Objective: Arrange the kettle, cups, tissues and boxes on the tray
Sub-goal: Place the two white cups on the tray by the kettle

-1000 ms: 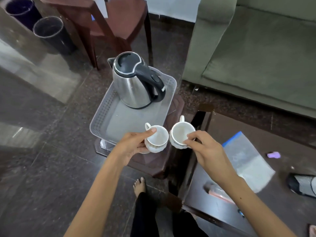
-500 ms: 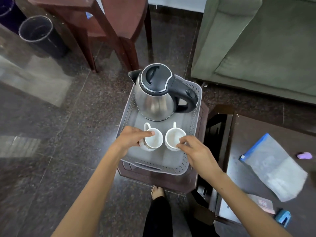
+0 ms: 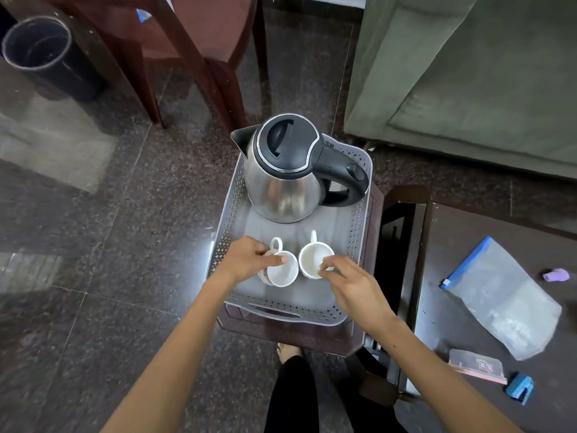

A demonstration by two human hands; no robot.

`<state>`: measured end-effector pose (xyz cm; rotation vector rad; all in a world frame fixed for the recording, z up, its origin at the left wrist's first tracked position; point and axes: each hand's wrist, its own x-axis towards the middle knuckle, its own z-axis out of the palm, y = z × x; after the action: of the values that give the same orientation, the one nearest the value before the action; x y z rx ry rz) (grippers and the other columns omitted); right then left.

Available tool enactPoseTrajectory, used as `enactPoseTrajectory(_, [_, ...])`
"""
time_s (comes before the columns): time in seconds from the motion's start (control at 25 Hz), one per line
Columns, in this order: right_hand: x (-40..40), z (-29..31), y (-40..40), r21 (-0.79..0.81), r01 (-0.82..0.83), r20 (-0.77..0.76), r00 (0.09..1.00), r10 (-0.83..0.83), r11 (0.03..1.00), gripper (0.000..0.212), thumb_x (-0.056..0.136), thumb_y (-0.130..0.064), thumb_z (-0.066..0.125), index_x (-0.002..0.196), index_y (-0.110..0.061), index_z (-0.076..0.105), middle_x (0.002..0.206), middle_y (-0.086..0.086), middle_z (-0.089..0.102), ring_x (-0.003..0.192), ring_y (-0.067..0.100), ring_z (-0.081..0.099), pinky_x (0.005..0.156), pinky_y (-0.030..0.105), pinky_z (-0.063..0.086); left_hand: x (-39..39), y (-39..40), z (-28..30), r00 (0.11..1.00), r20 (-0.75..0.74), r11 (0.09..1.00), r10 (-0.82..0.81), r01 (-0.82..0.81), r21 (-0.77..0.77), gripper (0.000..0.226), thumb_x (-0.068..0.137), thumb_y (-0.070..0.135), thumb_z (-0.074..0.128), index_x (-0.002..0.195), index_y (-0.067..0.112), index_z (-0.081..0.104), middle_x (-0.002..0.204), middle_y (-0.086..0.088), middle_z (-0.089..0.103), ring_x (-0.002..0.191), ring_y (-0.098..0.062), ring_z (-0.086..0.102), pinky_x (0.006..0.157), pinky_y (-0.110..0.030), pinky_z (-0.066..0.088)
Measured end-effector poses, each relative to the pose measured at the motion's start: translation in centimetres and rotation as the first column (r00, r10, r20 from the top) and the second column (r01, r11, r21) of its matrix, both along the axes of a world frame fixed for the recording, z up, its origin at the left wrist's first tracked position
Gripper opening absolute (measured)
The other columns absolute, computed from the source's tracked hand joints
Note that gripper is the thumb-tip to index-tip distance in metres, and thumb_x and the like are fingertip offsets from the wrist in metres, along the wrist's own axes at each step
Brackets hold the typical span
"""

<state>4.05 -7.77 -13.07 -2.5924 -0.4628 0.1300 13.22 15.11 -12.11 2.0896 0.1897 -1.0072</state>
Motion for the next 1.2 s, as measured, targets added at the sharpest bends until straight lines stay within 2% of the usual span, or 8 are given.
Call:
enactPoseTrajectory(0.2, [-0.4,1.0,0.4,0.035,0.117,0.040,0.992,-0.119,0.992,0.020,0.079,-0.004,0.070,0.098,-0.010,0.066,0.108,0.001,0.059,0.094,0.019,0.061,0.051,0.033,0.056,-1.2,-0.6,1.7,0.920,0.386,0.988,-0.066,0.005,0.157,0.039,0.068,0.039,0.081,0.093,0.011,0.071,0.086,-0.001,0.061,0.079,-0.021,0.055,0.070,-0.029,0.041])
enactPoseTrajectory(0.32, [-0.4,1.0,1.2,0.025,0.247,-0.085,0.966,-0.244,0.969,0.046,0.077,-0.020,0.075,0.118,-0.015,0.056,0.126,0.003,0.051,0.110,0.021,0.055,0.062,0.036,0.059,-3.0,-1.7,2.2,0.883,0.419,0.946,-0.212,0.079,0.313,0.075,0.054,0.046,0.086,0.118,0.017,0.061,0.116,-0.001,0.049,0.106,-0.020,0.047,0.082,-0.036,0.049])
enactPoseTrajectory(0.4, [-0.1,0.8,1.8,0.013,0.310,-0.162,0.939,-0.304,0.951,0.061,0.075,-0.029,0.075,0.129,-0.015,0.049,0.136,0.003,0.046,0.121,0.021,0.050,0.074,0.037,0.058,-4.2,-2.1,1.7,0.847,0.452,0.914,-0.280,0.092,0.394,0.075,0.059,0.039,0.085,0.126,0.020,0.057,0.121,-0.003,0.043,0.111,-0.021,0.043,0.081,-0.037,0.050])
enactPoseTrajectory(0.52, [0.6,0.7,2.7,0.026,0.373,-0.196,0.912,-0.361,0.927,0.067,0.074,-0.034,0.076,0.131,-0.012,0.049,0.134,0.003,0.050,0.118,0.021,0.053,0.082,0.038,0.056,-4.7,-2.1,1.1,0.827,0.533,0.943,-0.177,-0.012,0.332,0.069,0.065,0.027,0.083,0.126,0.013,0.054,0.120,-0.007,0.048,0.109,-0.025,0.046,0.080,-0.036,0.049])
enactPoseTrajectory(0.64, [1.2,0.7,3.3,0.039,0.428,-0.214,0.886,-0.411,0.903,0.070,0.071,-0.036,0.078,0.130,-0.010,0.051,0.127,0.003,0.053,0.111,0.021,0.056,0.084,0.036,0.053,-4.2,-1.7,1.0,0.812,0.583,0.947,0.023,-0.204,0.248,0.062,0.059,0.028,0.087,0.107,0.011,0.051,0.107,-0.005,0.053,0.099,-0.023,0.048,0.072,-0.029,0.039])
enactPoseTrajectory(0.76, [1.4,0.5,4.2,0.068,0.444,-0.215,0.881,-0.421,0.893,0.070,0.068,-0.034,0.080,0.128,-0.009,0.054,0.124,0.004,0.054,0.109,0.022,0.057,0.085,0.038,0.054,-3.7,-1.3,1.0,0.779,0.623,0.928,0.075,-0.282,0.241,0.061,0.055,0.034,0.089,0.091,0.011,0.044,0.093,-0.004,0.050,0.088,-0.023,0.047,0.065,-0.028,0.033])
enactPoseTrajectory(1.04, [1.6,0.1,6.2,0.114,0.492,-0.212,0.861,-0.462,0.863,0.072,0.065,-0.036,0.083,0.126,-0.008,0.057,0.123,0.005,0.055,0.105,0.023,0.060,0.084,0.036,0.053,-3.5,0.0,0.8,0.804,0.588,0.947,0.095,-0.255,0.196,0.072,0.057,0.024,0.088,0.112,0.016,0.043,0.116,-0.002,0.055,0.105,-0.024,0.051,0.077,-0.032,0.043])
enactPoseTrajectory(1.2, [1.6,0.1,6.6,0.142,0.507,-0.221,0.854,-0.472,0.850,0.073,0.065,-0.036,0.083,0.127,-0.008,0.056,0.124,0.004,0.055,0.107,0.022,0.059,0.087,0.034,0.052,-3.3,0.0,1.0,0.802,0.576,0.942,0.159,-0.298,0.156,0.066,0.060,0.023,0.087,0.109,0.017,0.042,0.114,-0.002,0.056,0.100,-0.022,0.051,0.071,-0.025,0.032])
